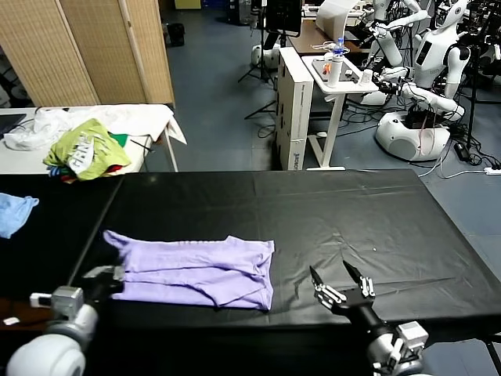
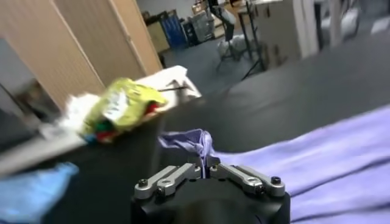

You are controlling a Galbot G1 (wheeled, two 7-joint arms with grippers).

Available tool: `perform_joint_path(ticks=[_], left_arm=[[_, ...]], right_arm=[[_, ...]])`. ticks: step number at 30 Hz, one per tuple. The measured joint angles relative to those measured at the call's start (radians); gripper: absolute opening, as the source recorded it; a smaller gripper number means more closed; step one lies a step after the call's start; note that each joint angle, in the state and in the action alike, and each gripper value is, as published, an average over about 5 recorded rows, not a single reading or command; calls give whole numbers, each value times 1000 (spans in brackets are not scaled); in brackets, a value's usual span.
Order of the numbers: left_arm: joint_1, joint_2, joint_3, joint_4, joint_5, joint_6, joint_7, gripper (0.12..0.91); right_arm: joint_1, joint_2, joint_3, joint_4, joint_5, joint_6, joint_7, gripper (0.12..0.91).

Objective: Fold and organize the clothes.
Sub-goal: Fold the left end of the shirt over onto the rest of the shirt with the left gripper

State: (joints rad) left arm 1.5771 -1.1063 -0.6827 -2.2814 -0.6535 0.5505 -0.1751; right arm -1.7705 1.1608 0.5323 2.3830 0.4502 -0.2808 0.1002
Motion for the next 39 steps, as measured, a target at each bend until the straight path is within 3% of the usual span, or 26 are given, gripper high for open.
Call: perform_joint_path(ticks=[4, 9, 25, 39], left_arm=[[-26, -38, 61, -36, -90, 5, -17, 179], [-43, -75, 124, -49, -128, 4, -22, 179], [-115, -188, 267, 34, -117, -6, -21, 179], [-140, -257, 322, 84, -58, -13, -9, 179]], right_arm=[[-16, 15, -9, 0, -27, 7, -1, 907], [-30, 33, -22, -1, -49, 13, -3, 907], [-61, 68, -29, -1, -84, 25, -6, 907], [-64, 97, -64, -9, -114, 25, -6, 907]])
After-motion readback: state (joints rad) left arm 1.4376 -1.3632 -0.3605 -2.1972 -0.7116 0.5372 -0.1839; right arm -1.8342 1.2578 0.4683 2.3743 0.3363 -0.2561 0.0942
